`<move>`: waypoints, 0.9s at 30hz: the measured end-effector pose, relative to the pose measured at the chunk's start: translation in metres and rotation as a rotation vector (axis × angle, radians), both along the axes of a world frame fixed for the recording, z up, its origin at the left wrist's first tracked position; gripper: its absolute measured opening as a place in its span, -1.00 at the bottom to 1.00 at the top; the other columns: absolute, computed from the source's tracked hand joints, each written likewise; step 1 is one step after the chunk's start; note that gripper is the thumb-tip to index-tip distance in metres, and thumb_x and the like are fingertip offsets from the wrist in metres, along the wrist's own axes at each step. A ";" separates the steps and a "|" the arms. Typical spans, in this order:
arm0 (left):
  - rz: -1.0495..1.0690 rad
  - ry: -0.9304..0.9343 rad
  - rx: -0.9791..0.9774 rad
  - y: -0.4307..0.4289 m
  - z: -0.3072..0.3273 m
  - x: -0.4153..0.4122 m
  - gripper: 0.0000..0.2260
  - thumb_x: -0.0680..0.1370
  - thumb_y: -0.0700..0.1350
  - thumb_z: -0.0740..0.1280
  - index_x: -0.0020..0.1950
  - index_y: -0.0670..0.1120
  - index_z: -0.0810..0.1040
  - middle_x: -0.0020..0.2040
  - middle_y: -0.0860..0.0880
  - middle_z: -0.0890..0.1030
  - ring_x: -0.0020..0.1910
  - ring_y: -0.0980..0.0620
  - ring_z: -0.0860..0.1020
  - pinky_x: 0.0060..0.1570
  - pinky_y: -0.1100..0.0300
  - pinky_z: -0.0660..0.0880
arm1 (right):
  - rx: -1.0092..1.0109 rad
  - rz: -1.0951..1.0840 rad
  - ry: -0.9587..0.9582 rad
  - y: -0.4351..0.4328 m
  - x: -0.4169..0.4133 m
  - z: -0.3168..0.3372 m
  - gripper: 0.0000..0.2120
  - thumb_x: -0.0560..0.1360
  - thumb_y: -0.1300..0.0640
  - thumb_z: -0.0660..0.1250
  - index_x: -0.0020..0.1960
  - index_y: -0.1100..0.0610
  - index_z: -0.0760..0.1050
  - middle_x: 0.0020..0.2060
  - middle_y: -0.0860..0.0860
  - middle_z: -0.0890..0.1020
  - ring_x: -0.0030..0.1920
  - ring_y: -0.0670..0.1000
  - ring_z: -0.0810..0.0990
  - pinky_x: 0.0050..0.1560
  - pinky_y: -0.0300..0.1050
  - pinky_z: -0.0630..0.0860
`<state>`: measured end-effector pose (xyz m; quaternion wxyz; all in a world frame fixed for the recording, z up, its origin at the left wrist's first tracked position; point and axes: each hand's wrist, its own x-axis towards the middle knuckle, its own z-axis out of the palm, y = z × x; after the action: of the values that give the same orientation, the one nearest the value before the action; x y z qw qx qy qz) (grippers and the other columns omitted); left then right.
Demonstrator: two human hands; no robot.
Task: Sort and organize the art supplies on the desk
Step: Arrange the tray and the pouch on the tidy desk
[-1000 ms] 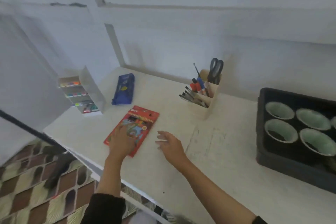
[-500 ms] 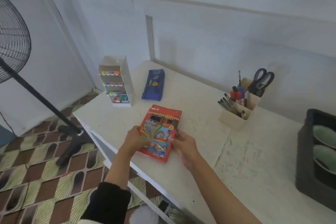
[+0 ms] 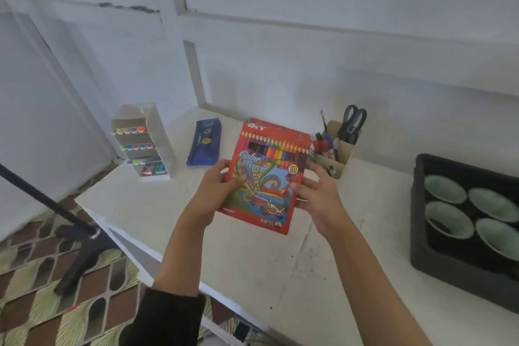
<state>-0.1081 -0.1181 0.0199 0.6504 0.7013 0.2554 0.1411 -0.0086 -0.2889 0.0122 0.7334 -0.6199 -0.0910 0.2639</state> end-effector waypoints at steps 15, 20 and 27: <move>-0.539 0.074 -0.247 -0.333 -0.007 0.187 -0.75 0.58 -0.19 0.30 0.22 -0.03 0.37 0.13 -0.07 0.59 0.04 -0.05 0.63 0.10 -0.08 0.56 | -0.530 -0.752 -0.333 -0.333 0.095 0.015 -0.59 0.56 0.19 0.27 0.39 0.05 0.33 0.14 0.01 0.55 -0.07 -0.12 0.56 -0.34 -0.30 0.47; -0.624 0.191 -0.400 -0.461 -0.031 0.228 -0.69 0.56 -0.22 0.31 0.28 -0.11 0.34 0.12 -0.11 0.57 0.01 -0.05 0.61 0.05 0.01 0.58 | -0.802 -0.851 -0.357 -0.439 0.112 0.003 -0.65 0.57 0.20 0.24 0.35 0.15 0.38 0.18 0.12 0.55 0.03 0.04 0.56 -0.20 -0.25 0.44; -0.518 0.288 -0.078 -0.534 -0.062 0.250 -0.70 0.56 -0.22 0.26 0.28 -0.07 0.37 0.26 -0.10 0.29 0.20 -0.09 0.44 0.14 -0.03 0.53 | -1.056 -0.612 -0.274 -0.486 0.130 -0.038 -0.68 0.57 0.26 0.22 0.32 0.22 0.42 0.21 0.19 0.51 0.12 0.14 0.56 -0.12 -0.19 0.48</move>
<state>0.1416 -0.6525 -0.0425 0.6483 0.7304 0.1628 -0.1408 0.1212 -0.7746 -0.0254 0.3521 -0.9249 0.1403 -0.0306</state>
